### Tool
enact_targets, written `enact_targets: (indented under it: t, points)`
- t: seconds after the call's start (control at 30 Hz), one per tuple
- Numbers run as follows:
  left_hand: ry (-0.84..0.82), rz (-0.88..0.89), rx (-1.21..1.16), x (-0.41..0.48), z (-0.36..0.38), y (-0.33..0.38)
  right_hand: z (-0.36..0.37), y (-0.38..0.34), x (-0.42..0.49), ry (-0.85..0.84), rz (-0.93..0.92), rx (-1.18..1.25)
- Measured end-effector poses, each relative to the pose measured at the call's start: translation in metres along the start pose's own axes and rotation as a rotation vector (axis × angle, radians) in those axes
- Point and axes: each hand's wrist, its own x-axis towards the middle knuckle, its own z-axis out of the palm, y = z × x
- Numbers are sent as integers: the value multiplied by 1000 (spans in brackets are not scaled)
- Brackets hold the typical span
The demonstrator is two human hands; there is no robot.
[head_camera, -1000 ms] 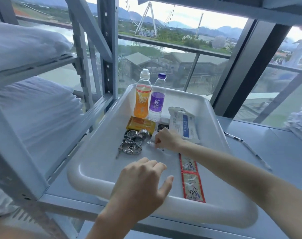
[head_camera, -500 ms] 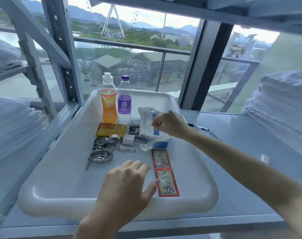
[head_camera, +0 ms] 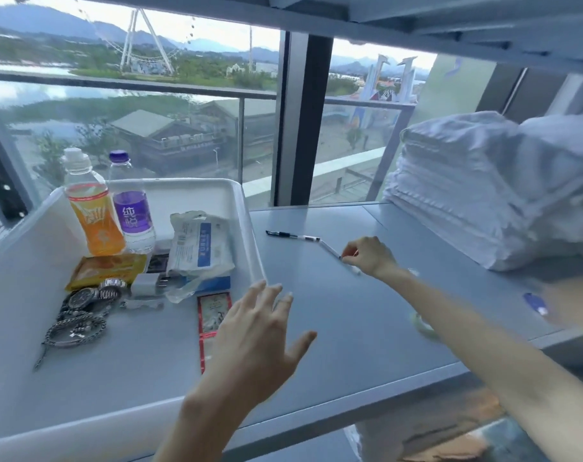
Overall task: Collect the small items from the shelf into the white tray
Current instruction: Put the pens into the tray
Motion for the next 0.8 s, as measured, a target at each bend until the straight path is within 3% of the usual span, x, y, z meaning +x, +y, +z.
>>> enact_targets:
  t: [0.23, 0.4, 0.63, 0.8]
  points:
    - [-32, -111, 111, 12, 12, 25, 18, 33, 32, -115, 36, -44]
    - [-19, -136, 48, 12, 13, 26, 29, 45, 49, -186, 25, -50]
    - [-17, -171, 6, 12, 12, 27, 46, 46, 52, -97, 68, -114]
    - [-7, -182, -26, 12, 11, 29, 40, 47, 51, -279, 67, -83]
